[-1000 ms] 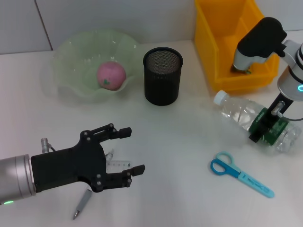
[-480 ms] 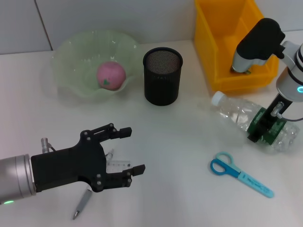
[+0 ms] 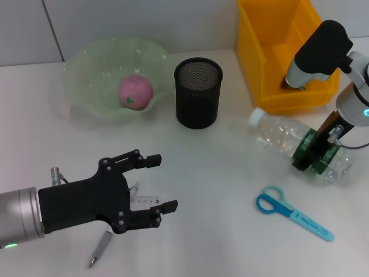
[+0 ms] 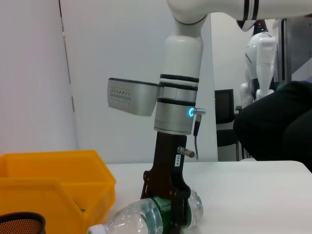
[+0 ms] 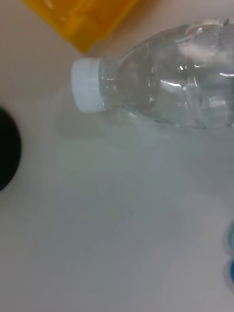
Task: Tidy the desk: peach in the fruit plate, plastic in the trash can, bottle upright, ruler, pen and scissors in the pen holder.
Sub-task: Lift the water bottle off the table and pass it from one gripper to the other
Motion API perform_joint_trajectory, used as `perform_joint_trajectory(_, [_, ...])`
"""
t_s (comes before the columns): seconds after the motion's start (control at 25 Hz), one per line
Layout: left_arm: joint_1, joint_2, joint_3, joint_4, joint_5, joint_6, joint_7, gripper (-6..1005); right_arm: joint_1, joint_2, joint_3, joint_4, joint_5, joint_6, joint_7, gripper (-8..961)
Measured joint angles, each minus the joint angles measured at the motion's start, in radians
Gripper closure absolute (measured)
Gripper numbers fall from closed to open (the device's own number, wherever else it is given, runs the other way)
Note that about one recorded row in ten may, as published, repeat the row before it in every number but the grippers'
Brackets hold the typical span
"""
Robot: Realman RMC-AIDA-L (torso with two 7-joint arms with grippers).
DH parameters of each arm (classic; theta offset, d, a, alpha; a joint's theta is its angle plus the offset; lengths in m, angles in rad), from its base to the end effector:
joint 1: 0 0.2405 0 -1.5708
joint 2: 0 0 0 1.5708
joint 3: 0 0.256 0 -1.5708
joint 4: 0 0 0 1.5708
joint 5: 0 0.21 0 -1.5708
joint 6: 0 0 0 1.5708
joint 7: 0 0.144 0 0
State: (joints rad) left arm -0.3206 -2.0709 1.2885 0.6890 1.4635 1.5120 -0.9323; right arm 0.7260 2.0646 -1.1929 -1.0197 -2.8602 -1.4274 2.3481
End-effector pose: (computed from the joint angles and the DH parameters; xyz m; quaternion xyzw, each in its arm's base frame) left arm -0.2440 0.2755 -0.0420 -0.9476 -0.0128 -0.2975 0.1154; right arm 0.2415 0.3890 0.0148 -0.8880 0.3077 -0.2693 0.2102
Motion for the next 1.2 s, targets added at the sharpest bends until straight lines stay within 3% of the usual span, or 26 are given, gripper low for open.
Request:
perform_joint_trajectory(0.28, [0.003, 0.001, 0.0, 0.0, -0.009, 0.002, 0.0, 176, -0.05, 0.01, 0.009, -0.085, 0.066, -0.027, -0.018, 181])
perform_joint_trajectory(0.68, [0.021, 0.001, -0.002, 0.0, -0.099, 0.008, 0.007, 177, -0.171, 0.011, 0.105, -0.239, 0.345, -0.114, -0.175, 180])
perform_joint_trajectory(0.92, [0.035, 0.002, -0.002, -0.046, -0.248, 0.058, 0.007, 177, -0.226, 0.011, 0.136, -0.246, 0.502, -0.114, -0.308, 182])
perform_joint_trajectory(1.2, [0.028, 0.004, -0.002, -0.119, -0.364, 0.139, 0.011, 177, -0.245, 0.011, 0.18, -0.158, 0.698, -0.103, -0.518, 181])
